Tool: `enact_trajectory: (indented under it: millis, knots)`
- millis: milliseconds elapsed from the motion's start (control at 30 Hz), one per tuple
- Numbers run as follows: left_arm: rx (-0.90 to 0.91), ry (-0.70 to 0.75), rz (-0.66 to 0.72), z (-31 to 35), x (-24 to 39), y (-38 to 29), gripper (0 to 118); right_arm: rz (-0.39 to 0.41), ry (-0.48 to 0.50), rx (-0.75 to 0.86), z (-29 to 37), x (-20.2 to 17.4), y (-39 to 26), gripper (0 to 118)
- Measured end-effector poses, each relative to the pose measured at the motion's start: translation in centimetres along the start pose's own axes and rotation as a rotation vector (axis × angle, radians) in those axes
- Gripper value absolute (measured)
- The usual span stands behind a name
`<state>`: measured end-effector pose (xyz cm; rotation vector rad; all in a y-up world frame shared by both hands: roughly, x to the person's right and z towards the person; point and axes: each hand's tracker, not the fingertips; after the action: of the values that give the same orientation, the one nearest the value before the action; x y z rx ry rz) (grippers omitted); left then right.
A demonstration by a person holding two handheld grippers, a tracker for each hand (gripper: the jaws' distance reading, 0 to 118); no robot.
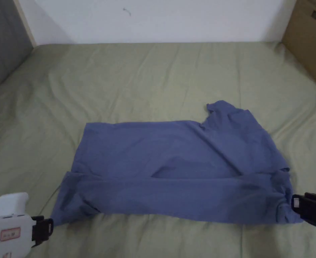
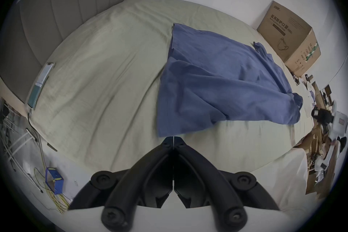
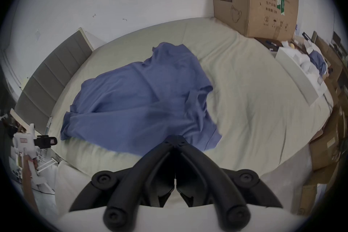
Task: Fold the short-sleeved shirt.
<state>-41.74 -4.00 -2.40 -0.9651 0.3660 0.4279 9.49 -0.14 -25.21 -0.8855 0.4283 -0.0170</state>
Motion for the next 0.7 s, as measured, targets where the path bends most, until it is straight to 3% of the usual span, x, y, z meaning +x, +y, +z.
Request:
enact_trajectory:
  millis: [100, 200, 233, 400, 567, 600, 633, 700]
  knots:
    - [0.031, -0.022, 0.053, -0.5, -0.2, 0.4, 3, -0.027, 0.01, -0.01, 0.2, 0.3, -1.4, 0]
    - [0.071, -0.088, 0.152, -1.9, -1.6, 1.7, 94, -0.05, -0.001, -0.022, 0.5, 1.0, -2.4, 0]
    - [0.051, -0.103, 0.177, -2.7, -1.9, 2.1, 105, -0.057, -0.001, -0.023, 0.9, 0.8, -2.6, 0]
    - [-0.048, -0.073, 0.165, -6.5, -0.9, 2.5, 104, -0.109, -0.026, -0.037, 1.0, 2.0, -3.5, 0]
    - [-0.051, 0.171, -0.076, -6.8, 2.9, 2.0, 81, -0.132, -0.025, -0.049, -0.6, 2.3, -3.3, 0]
    - [-0.013, 0.173, -0.054, -6.3, 2.9, 2.1, 67, -0.13, -0.021, -0.053, -1.4, 2.3, -3.0, 8]
    - [-0.005, 0.179, -0.043, -6.0, 2.7, 2.2, 40, -0.12, -0.008, -0.068, -2.4, 2.4, -2.5, 39]
    - [-0.008, 0.159, -0.043, -5.4, 2.5, 2.6, 9, -0.139, -0.01, -0.087, -4.6, 2.6, -1.8, 94]
